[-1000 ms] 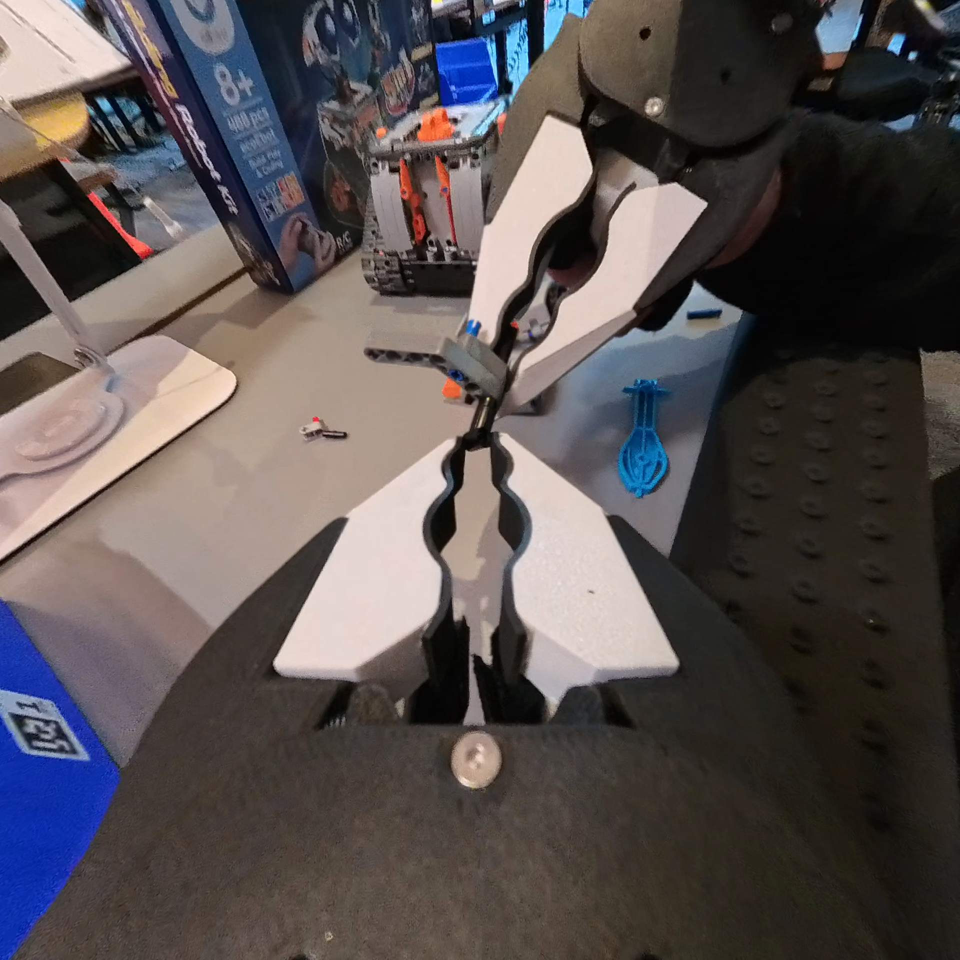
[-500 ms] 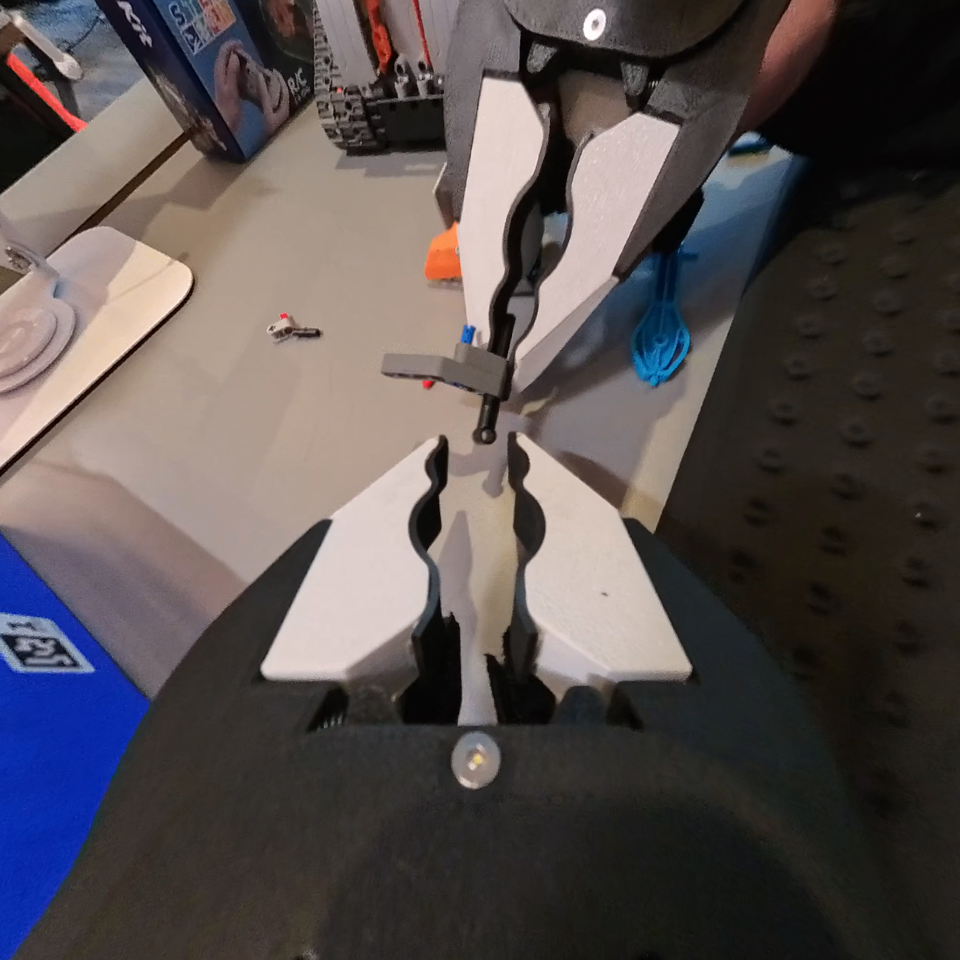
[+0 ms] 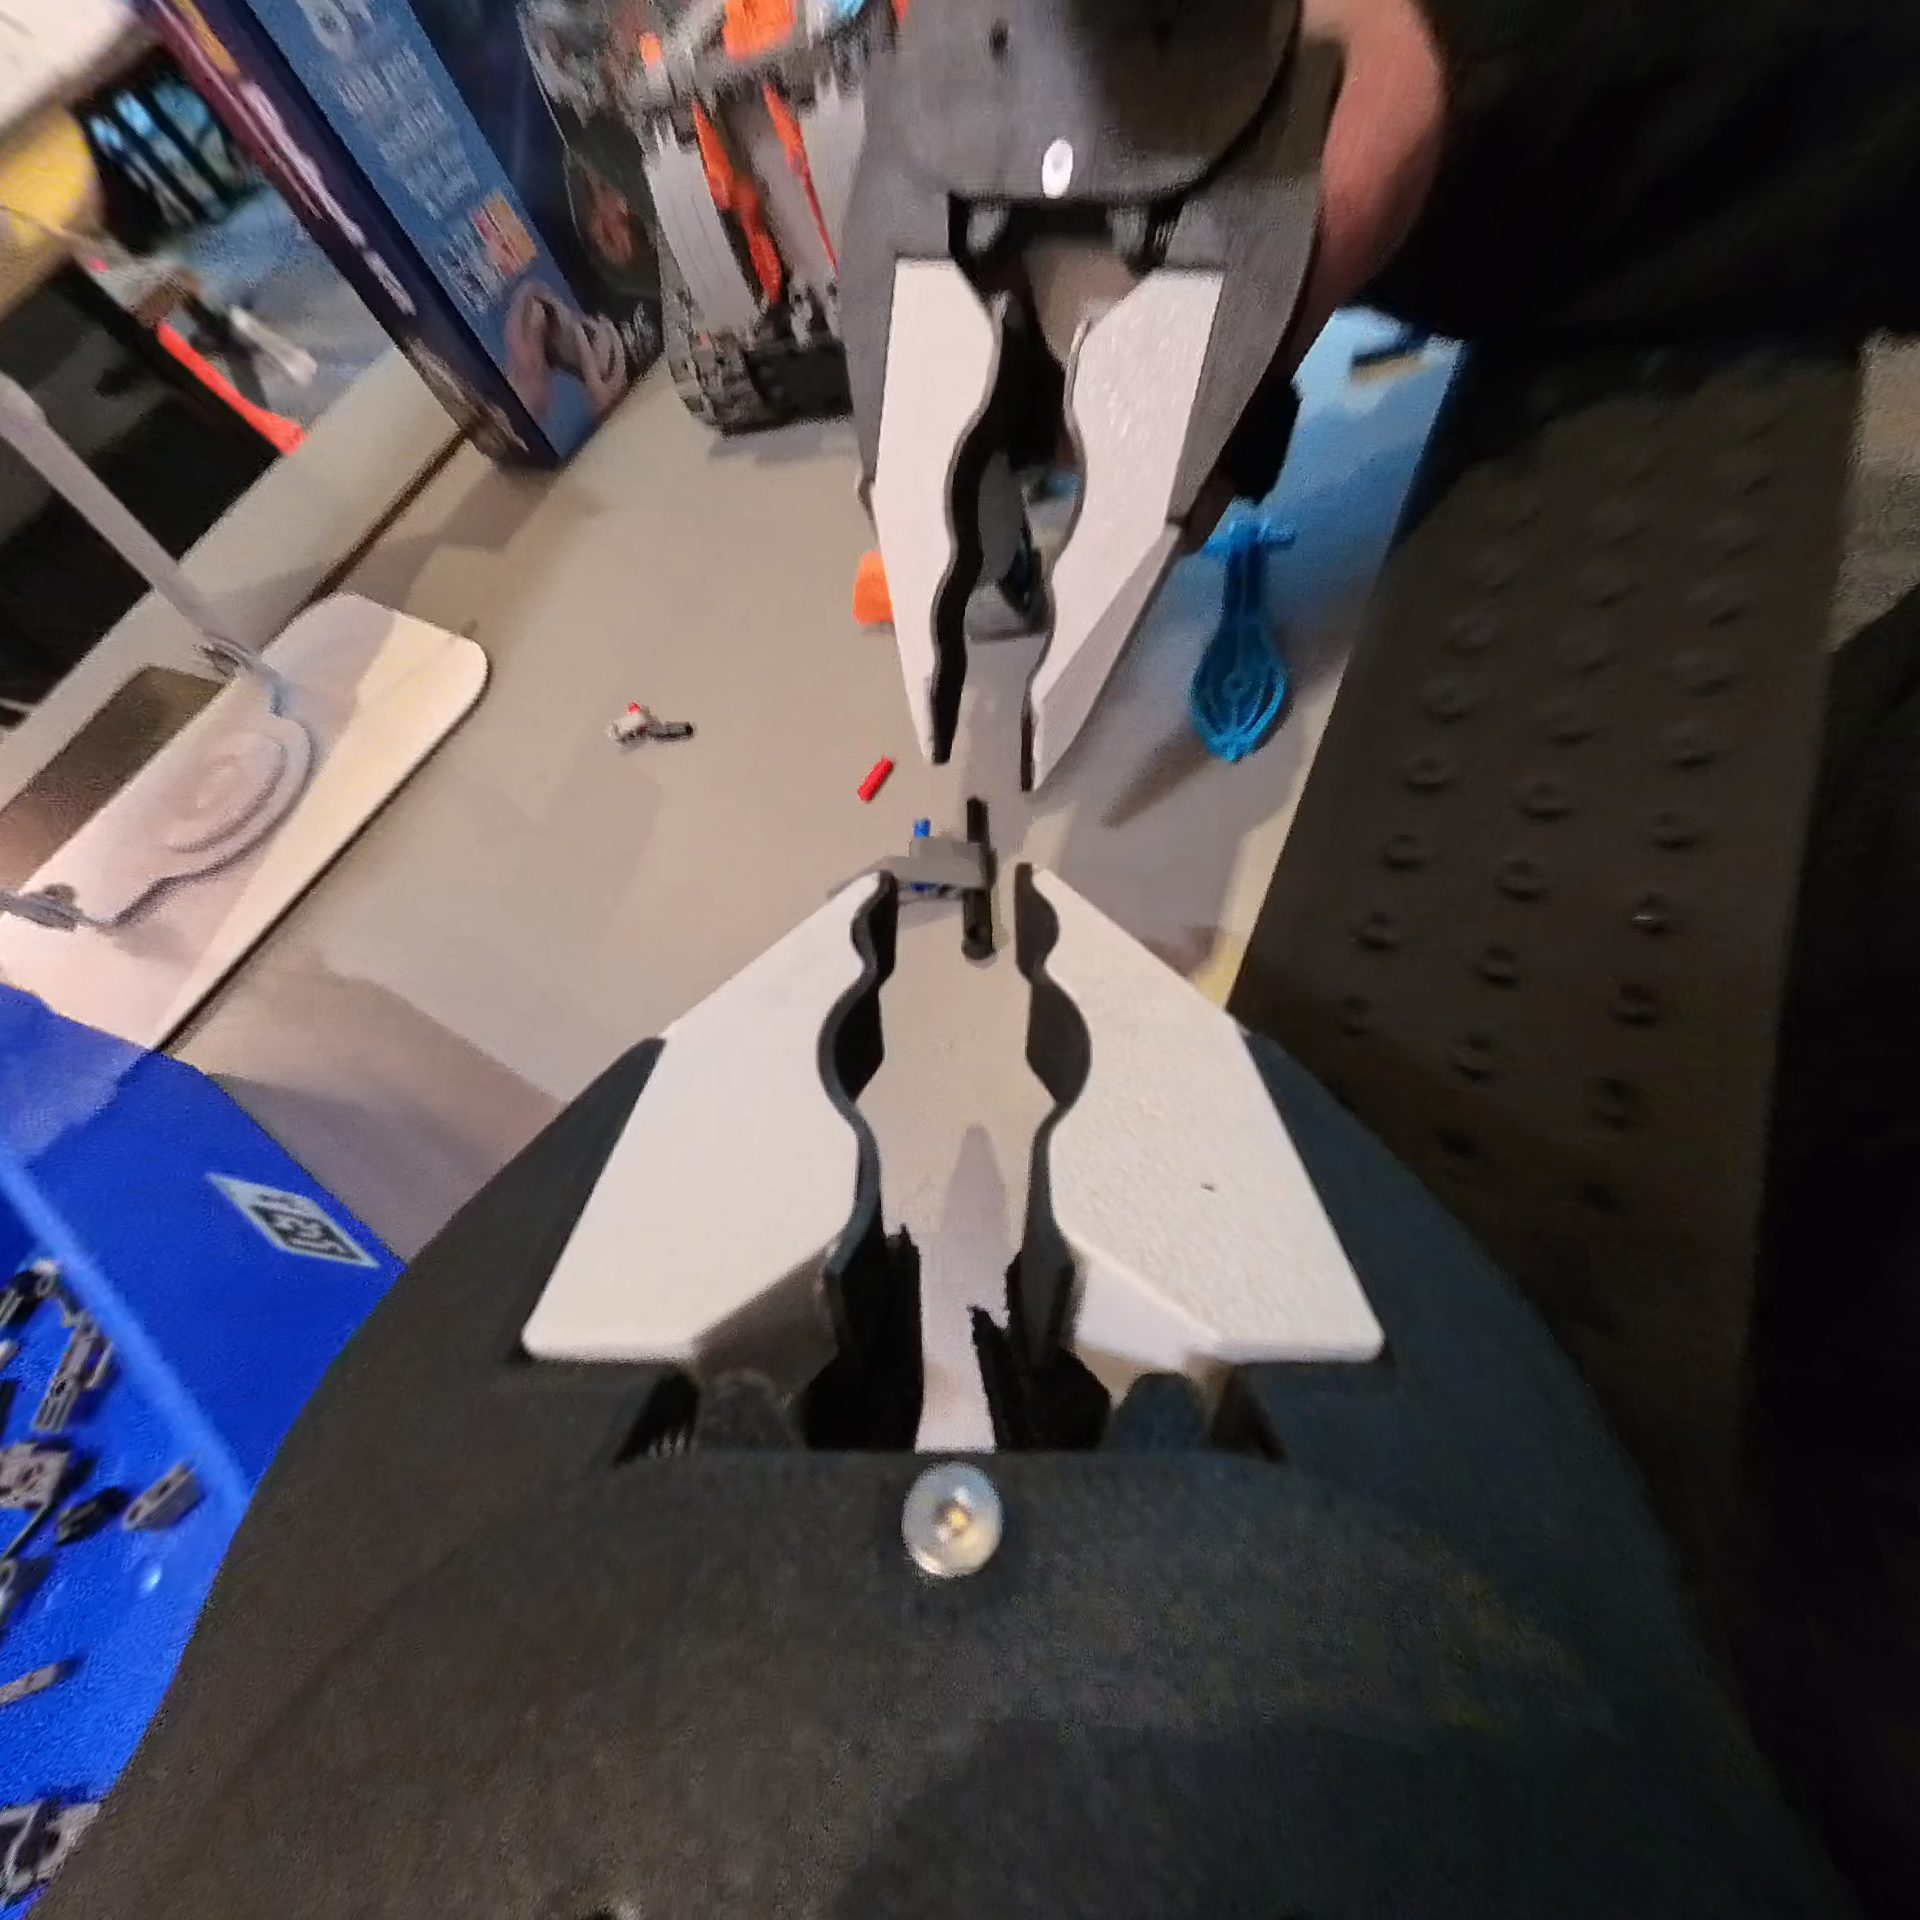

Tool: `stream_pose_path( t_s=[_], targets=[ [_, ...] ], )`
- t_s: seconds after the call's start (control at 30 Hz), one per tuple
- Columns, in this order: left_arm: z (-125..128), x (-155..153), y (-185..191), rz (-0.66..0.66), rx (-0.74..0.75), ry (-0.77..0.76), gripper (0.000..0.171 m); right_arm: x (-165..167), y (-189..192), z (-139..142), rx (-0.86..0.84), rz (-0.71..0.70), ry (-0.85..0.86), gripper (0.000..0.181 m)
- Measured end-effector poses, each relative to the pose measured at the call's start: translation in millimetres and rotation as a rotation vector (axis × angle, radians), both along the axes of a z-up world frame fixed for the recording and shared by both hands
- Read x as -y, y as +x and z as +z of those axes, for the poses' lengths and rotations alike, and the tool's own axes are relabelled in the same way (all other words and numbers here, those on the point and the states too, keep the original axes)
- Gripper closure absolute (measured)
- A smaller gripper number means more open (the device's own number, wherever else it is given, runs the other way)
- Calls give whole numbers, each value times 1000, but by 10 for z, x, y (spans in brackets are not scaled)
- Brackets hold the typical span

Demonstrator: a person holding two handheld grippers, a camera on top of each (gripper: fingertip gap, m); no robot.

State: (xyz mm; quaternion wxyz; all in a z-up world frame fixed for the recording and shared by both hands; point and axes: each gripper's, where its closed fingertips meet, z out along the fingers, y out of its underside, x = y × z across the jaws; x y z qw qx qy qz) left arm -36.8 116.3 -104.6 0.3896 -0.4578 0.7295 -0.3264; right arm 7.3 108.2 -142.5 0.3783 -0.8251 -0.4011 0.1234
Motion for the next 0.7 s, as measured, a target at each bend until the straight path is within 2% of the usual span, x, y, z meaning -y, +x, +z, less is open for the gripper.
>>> stream_pose_path(
  t_s=[0.17, 0.3, 0.4, 0.5, 0.57, 0.7],
  targets=[
    [427, -137, -275, 30, 122, -25, 153, -35, 27, 68, -11, -15, 37, 162],
    [670, -524, -505, 166, 174, 49, 154, -78, 76, 231, -64, -44, 97, 164],
    [824, -959, -644, 318, 190, 82, 157, -105, 119, 321, -102, -65, 126, 165],
    [759, -1437, -667, 438, 85, 51, 155, -115, 127, 340, -115, -71, 130, 166],
    [687, -1778, -624, 509, 13, 84, 156, -114, 122, 334, -102, -70, 134, 166],
    [229, -2254, -548, 558, -295, 31, 152, -100, 106, 362, -96, -63, 147, 166]
  ],
)
